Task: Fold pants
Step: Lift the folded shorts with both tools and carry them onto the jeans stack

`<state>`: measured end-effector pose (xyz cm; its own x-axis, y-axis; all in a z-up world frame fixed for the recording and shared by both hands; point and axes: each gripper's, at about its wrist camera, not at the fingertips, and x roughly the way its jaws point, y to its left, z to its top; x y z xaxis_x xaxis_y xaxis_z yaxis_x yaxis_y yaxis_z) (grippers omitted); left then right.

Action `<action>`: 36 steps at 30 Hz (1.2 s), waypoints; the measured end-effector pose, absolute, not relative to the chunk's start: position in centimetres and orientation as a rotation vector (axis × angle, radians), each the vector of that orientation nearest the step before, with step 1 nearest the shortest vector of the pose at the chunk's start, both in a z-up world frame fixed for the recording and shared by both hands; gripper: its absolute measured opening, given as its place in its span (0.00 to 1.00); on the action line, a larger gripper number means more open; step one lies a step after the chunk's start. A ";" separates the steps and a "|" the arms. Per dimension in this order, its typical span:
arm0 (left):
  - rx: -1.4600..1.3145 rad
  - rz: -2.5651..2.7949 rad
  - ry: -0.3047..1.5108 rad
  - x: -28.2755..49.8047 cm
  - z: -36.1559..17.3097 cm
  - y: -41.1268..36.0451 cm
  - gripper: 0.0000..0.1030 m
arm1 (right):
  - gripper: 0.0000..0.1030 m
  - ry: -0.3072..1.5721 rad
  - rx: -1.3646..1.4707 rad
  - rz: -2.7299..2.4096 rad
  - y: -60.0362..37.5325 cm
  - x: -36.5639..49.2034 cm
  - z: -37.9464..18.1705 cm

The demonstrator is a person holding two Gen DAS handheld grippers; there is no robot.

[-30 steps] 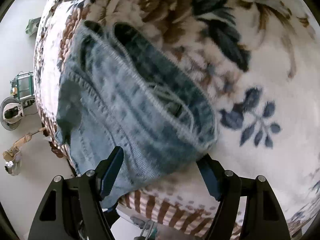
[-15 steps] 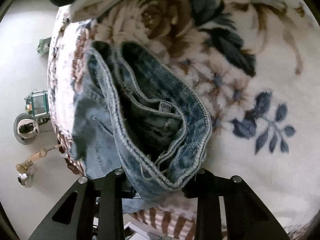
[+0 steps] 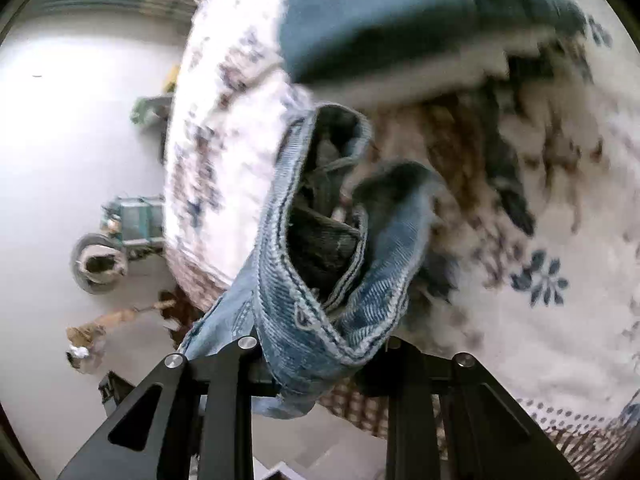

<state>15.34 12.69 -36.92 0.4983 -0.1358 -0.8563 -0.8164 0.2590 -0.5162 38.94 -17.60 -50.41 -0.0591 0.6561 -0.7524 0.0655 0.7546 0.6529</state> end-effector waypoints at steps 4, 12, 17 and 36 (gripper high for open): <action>-1.176 0.462 0.964 21.8 -32.4 14.6 0.23 | 0.26 1.469 0.649 0.507 -18.2 43.1 -44.0; -0.980 0.153 0.906 40.5 -22.5 14.3 0.23 | 0.26 1.162 0.775 0.397 -23.2 54.5 -31.5; -0.850 -0.013 0.926 51.5 -24.2 10.3 0.24 | 0.26 1.059 0.833 0.292 -28.4 60.4 -32.5; -0.602 -0.039 1.195 51.7 -42.4 3.7 0.38 | 0.69 1.353 0.839 0.058 -34.5 57.9 -55.6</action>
